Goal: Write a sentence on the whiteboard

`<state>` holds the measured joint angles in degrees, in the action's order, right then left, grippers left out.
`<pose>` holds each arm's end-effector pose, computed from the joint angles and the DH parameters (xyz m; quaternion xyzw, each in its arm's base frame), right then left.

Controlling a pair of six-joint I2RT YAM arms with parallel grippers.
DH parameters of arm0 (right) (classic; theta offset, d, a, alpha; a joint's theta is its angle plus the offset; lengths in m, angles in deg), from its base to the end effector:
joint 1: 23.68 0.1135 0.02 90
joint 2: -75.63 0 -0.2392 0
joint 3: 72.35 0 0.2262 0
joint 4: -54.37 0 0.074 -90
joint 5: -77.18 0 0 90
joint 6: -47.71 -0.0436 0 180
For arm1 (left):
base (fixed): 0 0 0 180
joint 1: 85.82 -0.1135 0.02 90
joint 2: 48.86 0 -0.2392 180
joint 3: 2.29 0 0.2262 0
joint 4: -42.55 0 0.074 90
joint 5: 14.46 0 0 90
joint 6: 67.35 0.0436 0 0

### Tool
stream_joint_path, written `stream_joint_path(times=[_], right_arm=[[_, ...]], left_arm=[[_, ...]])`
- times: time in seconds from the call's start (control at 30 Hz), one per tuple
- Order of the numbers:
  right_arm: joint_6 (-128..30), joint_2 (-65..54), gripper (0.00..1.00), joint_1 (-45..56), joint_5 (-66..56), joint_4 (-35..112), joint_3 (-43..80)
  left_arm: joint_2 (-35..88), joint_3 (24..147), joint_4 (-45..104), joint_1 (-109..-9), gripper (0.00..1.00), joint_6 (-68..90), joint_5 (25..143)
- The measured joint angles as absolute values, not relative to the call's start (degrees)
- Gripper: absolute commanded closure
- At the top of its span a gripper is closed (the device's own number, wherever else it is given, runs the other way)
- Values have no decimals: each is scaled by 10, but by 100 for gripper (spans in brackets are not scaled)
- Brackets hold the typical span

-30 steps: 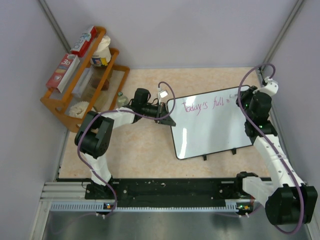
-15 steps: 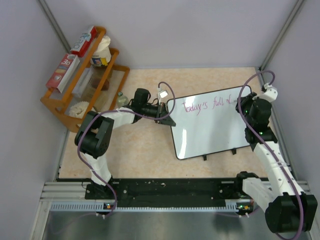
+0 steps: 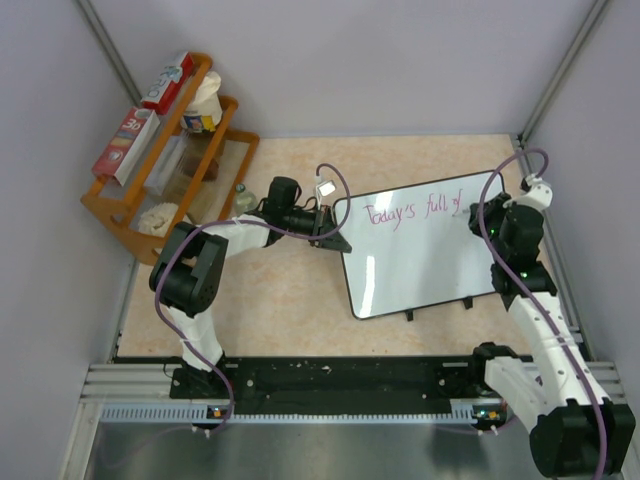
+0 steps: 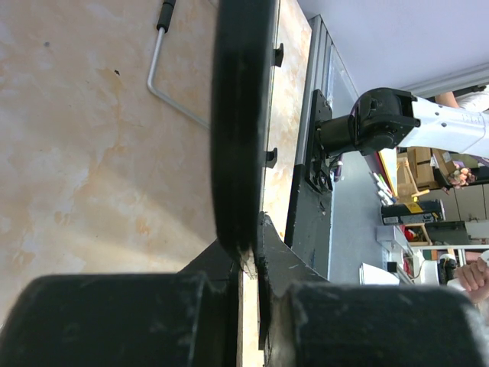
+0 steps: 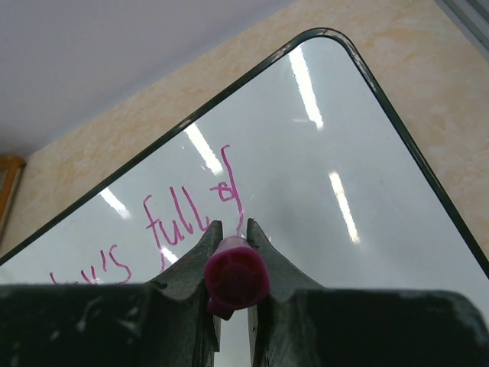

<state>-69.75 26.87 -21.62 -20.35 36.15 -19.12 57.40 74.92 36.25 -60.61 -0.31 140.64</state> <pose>0.2018 0.0015 0.2831 0.2121 0.7569 0.1070 0.6089 0.3089 -0.1891 0.1799 0.2616 0.7439 -0.5943 0.1582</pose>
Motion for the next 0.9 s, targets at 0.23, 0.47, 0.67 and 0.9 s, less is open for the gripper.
stream_joint_path(times=[0.23, 0.47, 0.67, 0.9], right_arm=[[-703, 275, 100, -216, -203, 342, -171], [-701, 248, 100, -216, -212, 356, -119], [-699, 220, 100, -216, -219, 363, -115], [-697, 208, 100, -216, -223, 365, -115]], left_arm=[[574, 749, 364, -606, 100, -1, 1407], [574, 749, 364, -606, 100, -1, 1407], [574, 749, 364, -606, 100, -1, 1407], [574, 749, 364, -606, 100, -1, 1407]])
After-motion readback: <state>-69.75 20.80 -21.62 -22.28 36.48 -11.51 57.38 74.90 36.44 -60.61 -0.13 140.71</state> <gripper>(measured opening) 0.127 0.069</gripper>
